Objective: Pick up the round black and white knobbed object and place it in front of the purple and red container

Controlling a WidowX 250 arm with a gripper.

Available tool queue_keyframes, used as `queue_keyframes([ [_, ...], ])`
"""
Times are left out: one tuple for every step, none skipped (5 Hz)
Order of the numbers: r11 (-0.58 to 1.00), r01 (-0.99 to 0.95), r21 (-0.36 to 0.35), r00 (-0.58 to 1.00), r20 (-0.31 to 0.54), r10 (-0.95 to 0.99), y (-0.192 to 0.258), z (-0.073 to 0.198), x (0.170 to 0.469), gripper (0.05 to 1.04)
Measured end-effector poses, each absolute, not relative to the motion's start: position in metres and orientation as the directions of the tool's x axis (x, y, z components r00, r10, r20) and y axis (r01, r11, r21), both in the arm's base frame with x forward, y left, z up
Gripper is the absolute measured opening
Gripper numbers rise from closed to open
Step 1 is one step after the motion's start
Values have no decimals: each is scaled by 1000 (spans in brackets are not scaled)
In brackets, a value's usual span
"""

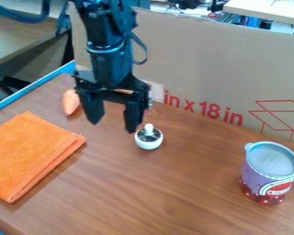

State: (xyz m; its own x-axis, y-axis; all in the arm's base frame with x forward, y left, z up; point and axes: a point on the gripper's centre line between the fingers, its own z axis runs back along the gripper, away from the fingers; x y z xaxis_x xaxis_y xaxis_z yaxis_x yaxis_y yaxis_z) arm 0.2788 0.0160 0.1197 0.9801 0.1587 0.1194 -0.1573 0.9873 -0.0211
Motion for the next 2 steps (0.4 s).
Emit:
queue_keyframes([
  [988,-152,-35,980,123,155,15,105,302,1001],
  [989,-139,-48,982,122,144,14,94,319,1001],
])
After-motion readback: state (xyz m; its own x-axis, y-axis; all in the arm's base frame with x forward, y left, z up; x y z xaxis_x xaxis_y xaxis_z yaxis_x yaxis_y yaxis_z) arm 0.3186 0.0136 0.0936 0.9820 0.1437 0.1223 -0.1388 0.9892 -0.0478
